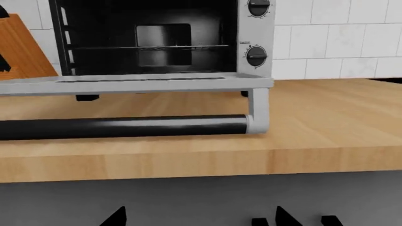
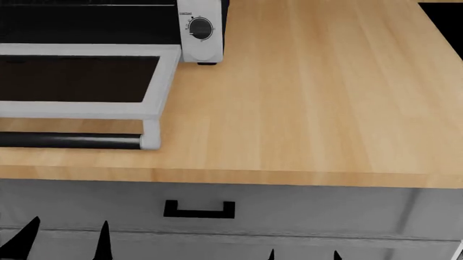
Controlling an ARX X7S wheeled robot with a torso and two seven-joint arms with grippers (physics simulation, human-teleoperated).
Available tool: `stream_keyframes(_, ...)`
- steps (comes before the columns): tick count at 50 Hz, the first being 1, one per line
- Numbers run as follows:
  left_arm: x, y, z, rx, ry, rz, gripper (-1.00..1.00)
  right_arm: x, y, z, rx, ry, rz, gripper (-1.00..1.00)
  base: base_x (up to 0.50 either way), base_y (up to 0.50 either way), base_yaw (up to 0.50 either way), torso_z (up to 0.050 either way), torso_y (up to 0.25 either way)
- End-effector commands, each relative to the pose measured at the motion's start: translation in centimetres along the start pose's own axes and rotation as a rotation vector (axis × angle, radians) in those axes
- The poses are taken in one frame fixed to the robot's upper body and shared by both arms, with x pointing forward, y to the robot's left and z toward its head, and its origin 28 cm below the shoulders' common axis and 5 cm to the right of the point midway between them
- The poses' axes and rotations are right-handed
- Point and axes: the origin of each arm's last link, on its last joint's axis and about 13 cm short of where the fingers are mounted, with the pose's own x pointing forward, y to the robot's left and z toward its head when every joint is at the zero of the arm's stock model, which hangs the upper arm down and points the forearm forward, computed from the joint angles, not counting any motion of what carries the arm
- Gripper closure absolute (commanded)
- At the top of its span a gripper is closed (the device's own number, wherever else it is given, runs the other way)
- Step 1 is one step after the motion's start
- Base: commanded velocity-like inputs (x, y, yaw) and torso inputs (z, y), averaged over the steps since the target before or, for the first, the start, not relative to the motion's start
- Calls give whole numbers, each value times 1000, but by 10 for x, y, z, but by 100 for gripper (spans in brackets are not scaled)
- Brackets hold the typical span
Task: Close the toaster oven door.
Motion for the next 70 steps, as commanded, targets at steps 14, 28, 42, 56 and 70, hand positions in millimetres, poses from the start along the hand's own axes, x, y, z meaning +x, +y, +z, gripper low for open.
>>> stream_keyframes(14,-1,1,10,-18,-12,-31,-100,-3,2,8,3,-22,6,-100,0,0,0,50,4)
stream_keyframes(28,-3,2,9,-19,-7,-31,-100,-5,2,14,-2,-43,8,-100,0,0,0,50,4)
stream_keyframes(42,28,45,155,104,-343,66,-100,-4,-35,104,-279,-196,103,-100,0,0,0,4,0)
stream_keyframes(56,34,47,257,186,-551,55,-100,21,-51,189,-601,-222,267,-100,0,0,0,0,0)
stream_keyframes(70,24,54,290,236,-609,40,-100,26,-76,246,-923,-191,502,-100,0,0,0,0,0)
